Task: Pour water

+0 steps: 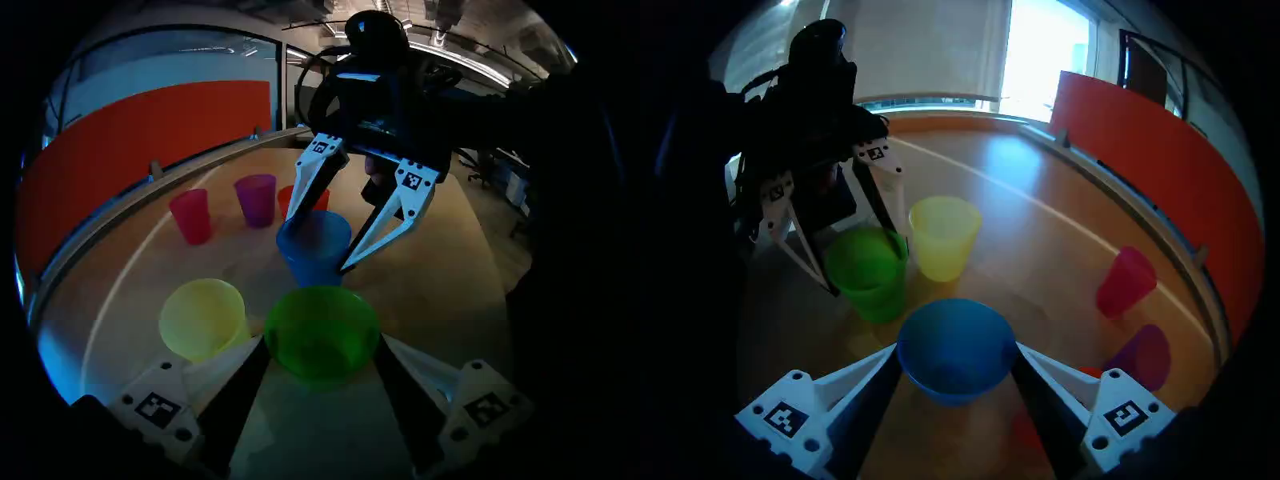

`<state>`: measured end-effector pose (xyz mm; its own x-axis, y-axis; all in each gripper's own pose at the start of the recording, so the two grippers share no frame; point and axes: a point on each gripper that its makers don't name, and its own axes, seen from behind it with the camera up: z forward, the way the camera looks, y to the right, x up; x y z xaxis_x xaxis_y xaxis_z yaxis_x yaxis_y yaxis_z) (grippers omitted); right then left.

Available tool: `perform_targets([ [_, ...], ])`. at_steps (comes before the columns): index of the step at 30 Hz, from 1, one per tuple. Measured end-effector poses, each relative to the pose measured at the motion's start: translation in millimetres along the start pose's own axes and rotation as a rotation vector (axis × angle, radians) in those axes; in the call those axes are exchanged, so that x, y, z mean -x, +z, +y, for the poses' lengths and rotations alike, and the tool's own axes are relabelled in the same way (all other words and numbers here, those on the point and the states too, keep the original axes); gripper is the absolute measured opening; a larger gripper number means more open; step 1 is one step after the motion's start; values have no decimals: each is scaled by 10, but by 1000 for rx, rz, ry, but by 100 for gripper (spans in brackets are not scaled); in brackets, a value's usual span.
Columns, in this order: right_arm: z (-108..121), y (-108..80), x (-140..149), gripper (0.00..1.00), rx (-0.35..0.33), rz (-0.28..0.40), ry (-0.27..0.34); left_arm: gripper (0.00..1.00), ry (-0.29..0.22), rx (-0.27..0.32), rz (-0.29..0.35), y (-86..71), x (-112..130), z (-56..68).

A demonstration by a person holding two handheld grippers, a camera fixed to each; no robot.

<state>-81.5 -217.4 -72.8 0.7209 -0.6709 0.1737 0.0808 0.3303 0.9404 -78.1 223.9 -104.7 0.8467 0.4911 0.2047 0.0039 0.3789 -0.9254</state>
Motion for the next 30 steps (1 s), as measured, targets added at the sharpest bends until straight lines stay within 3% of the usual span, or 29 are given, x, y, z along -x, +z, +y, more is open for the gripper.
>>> perform_targets([
  [21, 30, -75, 12, 99, 10, 0, -3, 89, -30, 6, -1, -24, -32, -1],
  [30, 38, -109, -22, 99, 15, 4, -20, 90, -18, -8, 3, -76, -68, -19],
])
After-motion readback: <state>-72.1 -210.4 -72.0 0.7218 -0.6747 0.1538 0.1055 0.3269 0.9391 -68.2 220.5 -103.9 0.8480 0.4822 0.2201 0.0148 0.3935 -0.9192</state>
